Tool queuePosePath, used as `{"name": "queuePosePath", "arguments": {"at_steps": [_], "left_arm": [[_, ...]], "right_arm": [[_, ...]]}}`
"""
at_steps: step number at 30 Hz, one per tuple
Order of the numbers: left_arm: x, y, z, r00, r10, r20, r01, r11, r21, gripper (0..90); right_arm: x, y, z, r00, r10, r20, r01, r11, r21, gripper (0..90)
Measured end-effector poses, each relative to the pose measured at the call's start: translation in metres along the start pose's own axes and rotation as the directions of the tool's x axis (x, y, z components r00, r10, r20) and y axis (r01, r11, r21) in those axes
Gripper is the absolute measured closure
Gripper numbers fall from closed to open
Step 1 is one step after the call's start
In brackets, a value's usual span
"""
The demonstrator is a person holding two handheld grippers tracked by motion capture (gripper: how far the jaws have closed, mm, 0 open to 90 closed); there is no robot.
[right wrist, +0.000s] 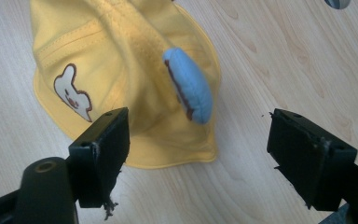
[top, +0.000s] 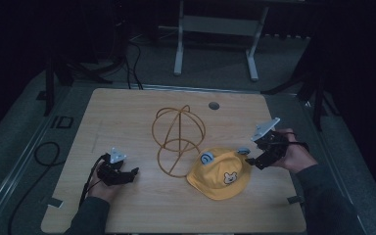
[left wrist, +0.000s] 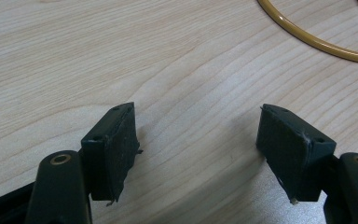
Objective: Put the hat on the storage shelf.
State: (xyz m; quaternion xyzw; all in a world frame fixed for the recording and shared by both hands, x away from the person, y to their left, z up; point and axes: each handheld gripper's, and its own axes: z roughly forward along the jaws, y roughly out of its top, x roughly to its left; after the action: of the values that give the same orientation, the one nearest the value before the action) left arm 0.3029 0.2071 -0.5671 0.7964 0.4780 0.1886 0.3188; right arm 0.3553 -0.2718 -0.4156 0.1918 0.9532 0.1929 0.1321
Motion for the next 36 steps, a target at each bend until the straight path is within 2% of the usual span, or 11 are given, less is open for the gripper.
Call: {"name": "queuePosePath", "arguments": {"at_steps": [5,11,15,26,31,32,36], "left_arm": [[0.000,0.000,0.000,1.0000,0.000,0.000,0.000,1.0000,0.000,28.8],[0.000,0.000,0.000,1.0000,0.000,0.000,0.000,1.0000,0.000,28.8],[0.000,0.000,0.000,1.0000,0.000,0.001,0.000,1.0000,0.000,28.7],[0.000,0.000,0.000,1.0000,0.002,0.000,-0.002,1.0000,-0.001,28.7],[0.000,0.000,0.000,1.0000,0.003,0.000,-0.003,1.0000,0.000,28.7],[0.000,0.000,0.000,1.0000,0.003,0.000,-0.003,1.0000,0.000,28.7],[0.000,0.000,0.000,1.0000,0.003,0.000,-0.003,1.0000,0.000,28.7]], "right_arm": [[0.000,0.012,0.001,0.9992,-0.037,-0.015,0.037,0.999,0.010,21.4],[0.003,0.021,0.002,0.9981,-0.056,-0.028,0.056,0.998,0.003,21.5],[0.010,0.032,0.005,0.9954,-0.088,-0.038,0.088,0.996,0.010,21.3],[0.023,0.056,0.014,0.9835,-0.175,-0.047,0.177,0.983,0.051,26.1],[0.026,0.062,0.017,0.9793,-0.195,-0.054,0.198,0.978,0.063,26.2],[0.027,0.065,0.020,0.9757,-0.209,-0.065,0.214,0.974,0.073,28.3],[0.029,0.070,0.024,0.9722,-0.219,-0.083,0.226,0.970,0.089,30.3]]}}
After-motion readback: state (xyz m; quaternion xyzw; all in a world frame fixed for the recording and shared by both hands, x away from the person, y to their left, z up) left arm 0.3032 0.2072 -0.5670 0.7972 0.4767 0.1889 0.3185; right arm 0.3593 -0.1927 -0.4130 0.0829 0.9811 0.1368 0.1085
